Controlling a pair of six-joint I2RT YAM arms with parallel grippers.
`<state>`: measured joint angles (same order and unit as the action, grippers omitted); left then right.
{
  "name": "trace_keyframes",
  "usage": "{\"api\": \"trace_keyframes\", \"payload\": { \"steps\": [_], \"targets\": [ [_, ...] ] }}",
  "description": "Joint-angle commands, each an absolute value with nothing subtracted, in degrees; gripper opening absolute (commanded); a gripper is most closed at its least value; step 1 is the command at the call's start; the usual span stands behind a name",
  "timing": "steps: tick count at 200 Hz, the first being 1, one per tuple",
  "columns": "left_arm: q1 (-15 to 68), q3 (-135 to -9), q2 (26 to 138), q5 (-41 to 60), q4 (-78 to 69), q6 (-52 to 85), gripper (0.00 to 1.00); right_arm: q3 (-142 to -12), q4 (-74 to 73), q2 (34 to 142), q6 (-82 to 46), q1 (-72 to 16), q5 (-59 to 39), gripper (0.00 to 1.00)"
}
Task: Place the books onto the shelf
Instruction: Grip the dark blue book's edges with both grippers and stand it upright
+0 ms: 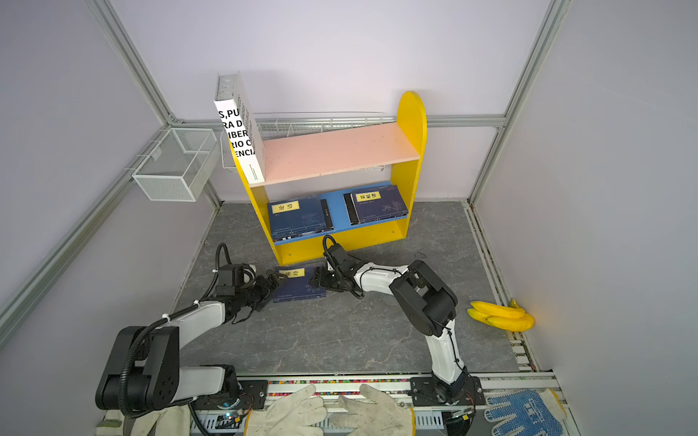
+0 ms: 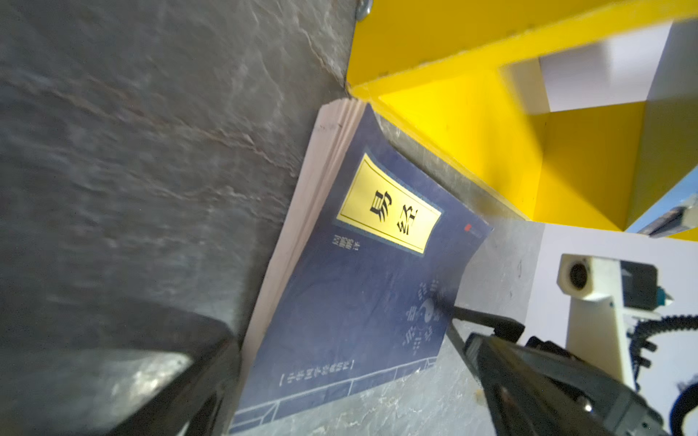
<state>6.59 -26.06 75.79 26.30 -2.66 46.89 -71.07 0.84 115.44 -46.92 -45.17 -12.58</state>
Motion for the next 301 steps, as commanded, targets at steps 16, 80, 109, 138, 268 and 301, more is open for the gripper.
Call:
{"api": "trace_keyframes", "payload": {
  "steps": [16, 80, 109, 138, 268, 301],
  "targets": [
    [7.99, -25.70, 76.61, 22.88, -1.71, 49.51, 0.98, -71.70, 2.85, 117.56, -44.50, -44.27, -13.30, 0.57],
    [9.04, -26.28, 81.38, 25.44, -6.70, 50.63, 0.94, -71.70, -3.00, 117.24, -43.56, -44.26, -20.35, 0.30],
    [9.23, -26.63, 80.93, 25.57, -6.85, 50.97, 0.94, -72.51, -2.63, 117.60, -44.54, -44.26, -20.90, 0.18],
    [9.23, -27.56, 79.01, 25.07, -4.73, 50.17, 0.94, -72.05, -1.86, 116.48, -46.55, -43.76, -20.73, 0.07],
    [9.19, -31.10, 66.16, 20.21, 19.65, 39.50, 0.99, -65.87, -12.62, 113.25, -60.65, -36.60, -30.92, 0.07],
    [9.16, -28.44, 70.50, 28.37, 7.23, 44.88, 0.96, -66.06, -12.04, 112.52, -59.43, -36.13, -32.35, 0.07]
  ]
}}
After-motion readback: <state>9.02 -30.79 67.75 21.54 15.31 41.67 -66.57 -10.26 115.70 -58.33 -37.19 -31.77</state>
